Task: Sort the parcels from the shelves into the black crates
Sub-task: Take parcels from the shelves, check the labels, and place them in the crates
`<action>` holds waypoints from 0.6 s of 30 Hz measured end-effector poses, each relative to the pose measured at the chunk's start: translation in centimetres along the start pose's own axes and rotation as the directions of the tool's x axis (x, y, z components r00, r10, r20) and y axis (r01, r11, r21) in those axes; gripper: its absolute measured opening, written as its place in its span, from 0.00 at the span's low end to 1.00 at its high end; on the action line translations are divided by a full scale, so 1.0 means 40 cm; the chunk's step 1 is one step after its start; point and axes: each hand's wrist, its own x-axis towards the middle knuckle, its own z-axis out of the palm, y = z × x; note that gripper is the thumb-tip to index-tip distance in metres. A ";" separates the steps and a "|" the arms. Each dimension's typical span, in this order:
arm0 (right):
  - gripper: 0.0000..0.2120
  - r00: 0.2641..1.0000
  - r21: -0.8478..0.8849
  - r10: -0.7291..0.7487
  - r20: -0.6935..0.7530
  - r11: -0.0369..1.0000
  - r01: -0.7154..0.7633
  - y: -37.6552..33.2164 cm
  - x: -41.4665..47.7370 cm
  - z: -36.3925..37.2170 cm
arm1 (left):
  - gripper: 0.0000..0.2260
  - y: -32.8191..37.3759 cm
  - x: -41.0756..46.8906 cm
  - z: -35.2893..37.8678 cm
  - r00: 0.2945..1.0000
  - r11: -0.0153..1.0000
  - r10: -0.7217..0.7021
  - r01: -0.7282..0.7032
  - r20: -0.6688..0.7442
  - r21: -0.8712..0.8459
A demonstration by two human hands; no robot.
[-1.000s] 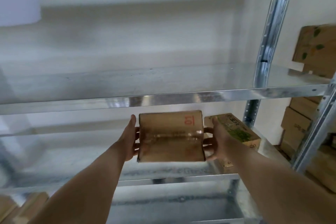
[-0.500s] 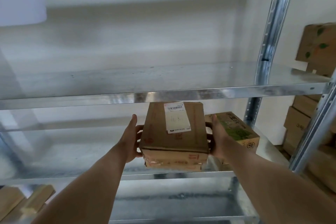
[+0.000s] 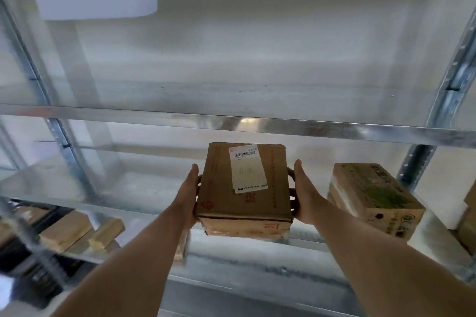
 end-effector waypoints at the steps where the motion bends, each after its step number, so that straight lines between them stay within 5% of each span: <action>1: 0.27 1.000 -0.033 0.004 0.023 0.999 -0.003 0.003 0.002 0.029 | 0.33 0.003 -0.004 -0.026 1.000 1.000 0.002 -0.002 -0.007 -0.015; 18: 0.32 0.930 -0.224 0.080 0.360 0.975 0.003 0.157 -0.013 0.992 | 0.30 0.136 -0.295 -0.882 0.926 0.984 0.128 -0.164 -0.356 -0.073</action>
